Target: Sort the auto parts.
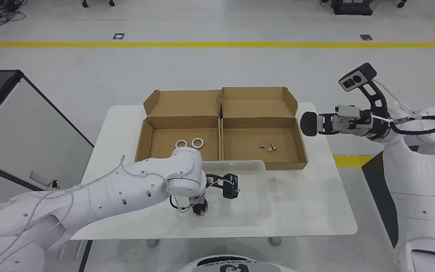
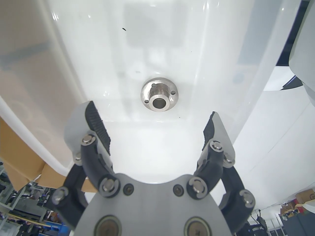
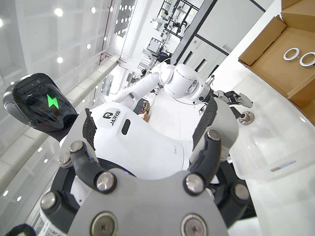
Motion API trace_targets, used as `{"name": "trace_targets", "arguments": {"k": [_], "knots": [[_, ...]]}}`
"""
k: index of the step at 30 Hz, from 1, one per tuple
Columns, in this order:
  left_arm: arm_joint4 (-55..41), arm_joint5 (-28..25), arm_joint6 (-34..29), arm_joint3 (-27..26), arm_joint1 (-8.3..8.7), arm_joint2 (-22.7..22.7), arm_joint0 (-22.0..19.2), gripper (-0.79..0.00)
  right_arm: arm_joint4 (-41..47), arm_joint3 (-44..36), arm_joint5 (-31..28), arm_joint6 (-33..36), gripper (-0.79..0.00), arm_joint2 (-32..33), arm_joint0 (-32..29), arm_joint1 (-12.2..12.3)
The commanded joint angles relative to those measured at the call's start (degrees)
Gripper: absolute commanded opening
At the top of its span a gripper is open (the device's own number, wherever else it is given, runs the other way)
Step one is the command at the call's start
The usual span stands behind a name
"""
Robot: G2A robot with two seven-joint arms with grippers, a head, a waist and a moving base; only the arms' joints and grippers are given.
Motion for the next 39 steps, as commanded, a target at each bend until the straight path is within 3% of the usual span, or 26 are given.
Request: {"name": "trace_targets", "arguments": {"k": [1,5,13,25,34,39], "knots": [[0.18,0.25,-0.24,0.0,-0.15,0.0,0.47,-0.179,0.0,0.0,0.0,0.0,0.0,0.0,0.0,0.0],[1.21,1.05,-1.05,-0.08,-0.36,0.0,1.53,-0.203,0.0,0.0,0.0,0.0,0.0,0.0,0.0,0.0],[1.79,1.57,-1.57,0.05,-0.67,0.0,2.6,-0.154,0.0,0.0,0.0,0.0,0.0,0.0,0.0,0.0],[3.89,2.66,-2.67,2.05,-1.68,0.0,4.12,-0.262,0.0,0.0,0.0,0.0,0.0,0.0,0.0,0.0],[4.62,3.4,-3.41,3.39,-2.26,0.0,4.81,-0.397,0.0,0.0,0.0,0.0,0.0,0.0,0.0,0.0],[5.05,3.57,-3.59,4.09,-2.64,0.0,5.13,-0.403,0.0,0.0,0.0,0.0,0.0,0.0,0.0,0.0]]}}
